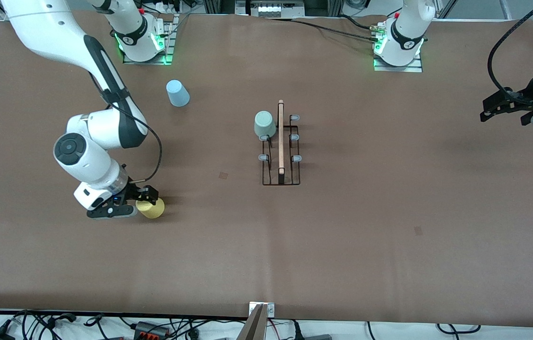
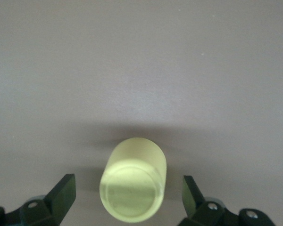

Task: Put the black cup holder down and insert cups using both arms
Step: 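Grasp the yellow cup with the right gripper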

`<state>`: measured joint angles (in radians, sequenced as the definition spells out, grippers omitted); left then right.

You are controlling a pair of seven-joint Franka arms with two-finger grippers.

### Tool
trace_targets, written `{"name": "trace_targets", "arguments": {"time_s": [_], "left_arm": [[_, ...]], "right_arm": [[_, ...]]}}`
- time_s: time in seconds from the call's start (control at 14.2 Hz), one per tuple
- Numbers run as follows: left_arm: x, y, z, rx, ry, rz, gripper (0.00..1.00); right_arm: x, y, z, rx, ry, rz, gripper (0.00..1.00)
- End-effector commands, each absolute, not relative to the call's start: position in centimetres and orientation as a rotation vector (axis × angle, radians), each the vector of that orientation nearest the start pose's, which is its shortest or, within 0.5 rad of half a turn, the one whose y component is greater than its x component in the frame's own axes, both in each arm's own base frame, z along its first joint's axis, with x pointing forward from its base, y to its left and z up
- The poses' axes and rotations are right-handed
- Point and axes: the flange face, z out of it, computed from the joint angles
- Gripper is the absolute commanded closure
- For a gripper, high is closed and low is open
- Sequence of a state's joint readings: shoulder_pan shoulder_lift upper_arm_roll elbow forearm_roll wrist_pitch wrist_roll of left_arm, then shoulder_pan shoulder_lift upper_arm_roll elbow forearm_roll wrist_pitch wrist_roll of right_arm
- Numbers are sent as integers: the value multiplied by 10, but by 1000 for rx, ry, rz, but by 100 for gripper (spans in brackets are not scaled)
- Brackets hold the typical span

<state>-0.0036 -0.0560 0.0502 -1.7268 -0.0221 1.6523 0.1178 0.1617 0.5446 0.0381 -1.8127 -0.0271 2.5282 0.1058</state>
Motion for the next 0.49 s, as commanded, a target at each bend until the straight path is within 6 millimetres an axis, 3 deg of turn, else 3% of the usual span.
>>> {"name": "trace_targets", "arguments": {"time_s": [0.0, 0.42], "left_arm": [[542, 20, 595, -3187, 100, 29, 0], [542, 19, 595, -3188, 108, 29, 0]], "right_arm": [[659, 135, 248, -3095, -205, -321, 0], [648, 131, 221, -3101, -201, -295, 0]]}}
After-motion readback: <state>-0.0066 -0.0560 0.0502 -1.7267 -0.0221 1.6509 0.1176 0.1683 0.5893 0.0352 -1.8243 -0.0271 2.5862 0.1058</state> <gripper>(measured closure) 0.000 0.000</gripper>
